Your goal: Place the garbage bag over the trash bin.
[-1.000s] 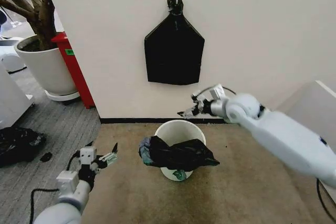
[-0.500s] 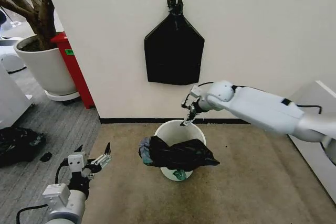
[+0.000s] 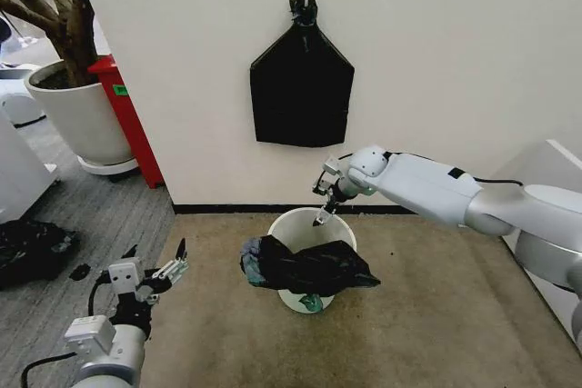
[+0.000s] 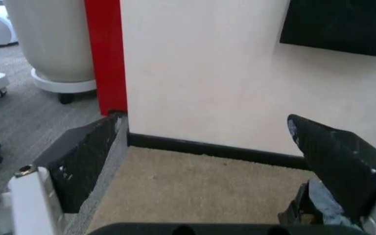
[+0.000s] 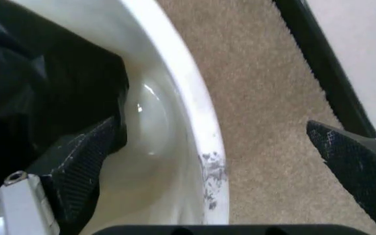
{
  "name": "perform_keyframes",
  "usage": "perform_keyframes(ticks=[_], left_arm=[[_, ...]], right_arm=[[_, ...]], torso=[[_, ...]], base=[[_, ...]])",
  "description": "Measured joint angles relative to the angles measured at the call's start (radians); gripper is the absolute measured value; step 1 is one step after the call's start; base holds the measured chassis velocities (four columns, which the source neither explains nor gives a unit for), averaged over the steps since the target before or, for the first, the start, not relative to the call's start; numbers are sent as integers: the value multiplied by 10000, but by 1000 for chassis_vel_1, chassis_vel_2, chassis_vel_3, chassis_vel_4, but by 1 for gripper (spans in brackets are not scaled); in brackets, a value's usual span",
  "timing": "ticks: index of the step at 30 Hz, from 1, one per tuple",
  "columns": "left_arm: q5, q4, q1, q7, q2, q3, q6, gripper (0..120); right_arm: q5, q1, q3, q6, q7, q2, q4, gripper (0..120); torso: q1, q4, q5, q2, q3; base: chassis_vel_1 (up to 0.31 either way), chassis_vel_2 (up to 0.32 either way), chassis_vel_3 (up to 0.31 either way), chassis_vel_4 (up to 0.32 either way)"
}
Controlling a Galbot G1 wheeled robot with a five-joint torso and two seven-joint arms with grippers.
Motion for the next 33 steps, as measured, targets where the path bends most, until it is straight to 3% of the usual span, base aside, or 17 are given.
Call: perform_keyframes(ticks=[9,22,25,30,33], left_arm=[[-15,-12,-107,75,44,88,-36,100],[45,-124,-127,114,-39,129,-179,100],[61,-145,-100,114,-62,125,-213,100],[110,-208,-54,109,-142,107,-263,100],[132,-221,-30,109,-160,105,-278,100]], right_arm=[[-97,-202,-79,5,12,121,-231,97],[-452,-297,14,10,-97,177,-467,47],[-452,-303,24,10,-83,162,-393,39],[-434,-325,112,9,-15,99,-222,16],[-368,-359,214,9,110,87,-203,10]], torso=[[0,-3,1,0,-1],[0,-3,1,0,-1],[0,-3,1,0,-1],[0,-3,1,0,0],[0,-2,1,0,0]], base=[[0,0,0,0],[0,0,0,0],[0,0,0,0],[0,0,0,0],[0,0,0,0]])
